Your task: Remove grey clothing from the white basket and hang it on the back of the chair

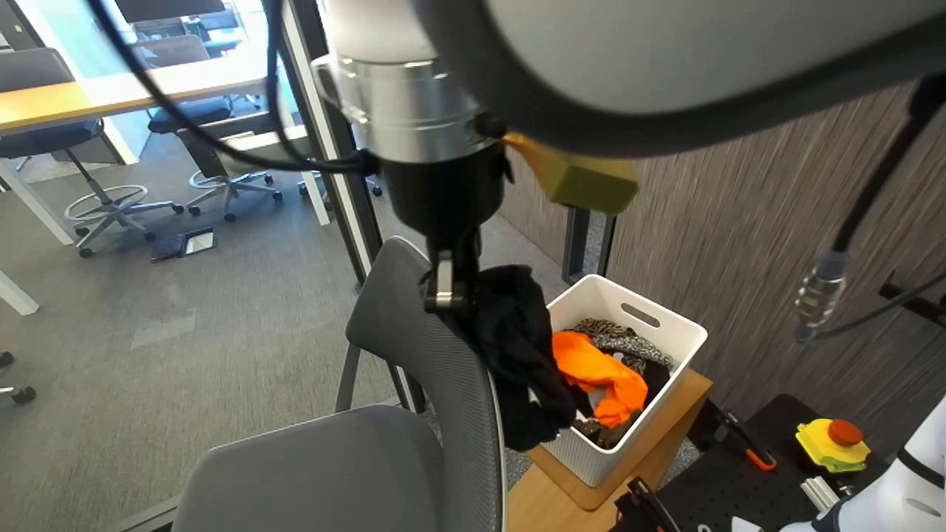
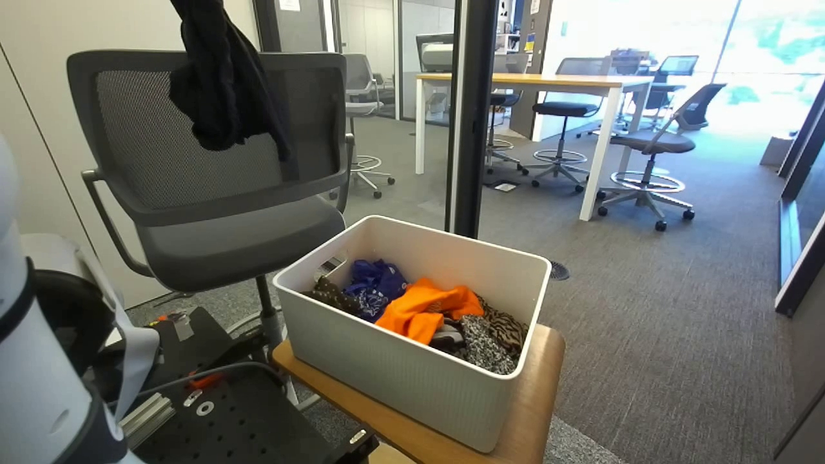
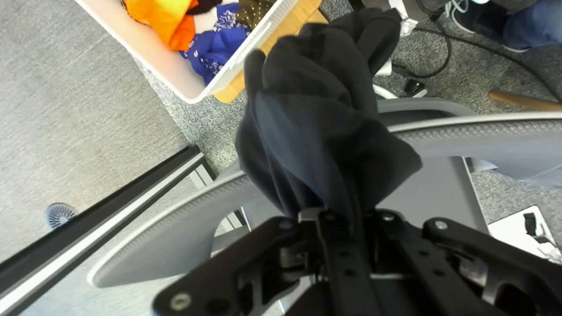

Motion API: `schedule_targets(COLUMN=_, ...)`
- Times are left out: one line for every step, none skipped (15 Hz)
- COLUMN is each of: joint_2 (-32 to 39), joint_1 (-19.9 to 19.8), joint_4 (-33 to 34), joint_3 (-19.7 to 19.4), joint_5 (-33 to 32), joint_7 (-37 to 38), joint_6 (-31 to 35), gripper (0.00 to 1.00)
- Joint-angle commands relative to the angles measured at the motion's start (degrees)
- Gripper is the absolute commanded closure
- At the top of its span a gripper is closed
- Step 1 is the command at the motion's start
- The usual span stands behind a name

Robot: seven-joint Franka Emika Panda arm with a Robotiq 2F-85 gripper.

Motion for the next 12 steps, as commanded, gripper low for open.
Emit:
schedule_targets(joint_2=13.5, joint_1=3.0, joint_4=11.85, joint_3=4.71, joint_5=-5.68, joint_7=2.96, joint_6=-4.43, gripper=0.89)
schedule_targets(joint_2=16.28, joint_1=3.82, joint_4=13.62, joint_3=5.57, joint_5=-6.89, joint_7=2.89, joint_6=-5.12, gripper=0.89)
schedule_targets(joint_2=18.98, joint_1=4.76, joint_4=14.95, joint_3=6.39, joint_5=-8.28, joint_7=2.83, joint_6=-5.69, gripper=0.89)
schedule_targets(joint_2=21.85, joint_1=5.61, joint_4=16.76, joint_3=6.8, joint_5=-9.79, joint_7=2.68, joint_6=-6.49, gripper=0.89)
schedule_targets(joint_2=23.84, joint_1=6.53, joint_4=17.86, joint_3=6.87, joint_5=-10.74, joint_7=2.03, joint_6=-7.24, gripper=0.89)
schedule_targets(joint_2=26.68, joint_1=7.44, joint_4=19.34, joint_3=6.73, joint_5=-12.15, joint_7=1.77, joint_6=-7.9, gripper=0.89)
schedule_targets(joint_2=28.37, joint_1=8.25, joint_4=19.98, joint_3=6.32, joint_5=-12.77, joint_7=0.9, joint_6=-8.55, gripper=0.89)
schedule_targets(joint_2=30.43, joint_1=9.06, joint_4=21.16, joint_3=5.79, joint_5=-13.34, joint_7=0.14, joint_6=-9.26, gripper=0.89)
schedule_targets(joint_2=32.42, joint_1=9.81, joint_4=22.35, joint_3=5.26, joint_5=-13.84, joint_7=-0.42, joint_6=-9.83, gripper=0.89)
schedule_targets(joint_2=34.43, joint_1=10.45, joint_4=23.06, joint_3=4.63, joint_5=-14.42, joint_7=-1.0, joint_6=-10.11, gripper=0.89)
schedule_targets(joint_2=35.94, joint_1=10.93, joint_4=23.96, joint_3=4.01, joint_5=-14.79, joint_7=-1.6, joint_6=-10.61, gripper=0.89)
schedule_targets(joint_2=36.84, joint_1=11.14, joint_4=24.56, joint_3=3.38, joint_5=-14.63, joint_7=-2.68, joint_6=-11.05, gripper=0.89)
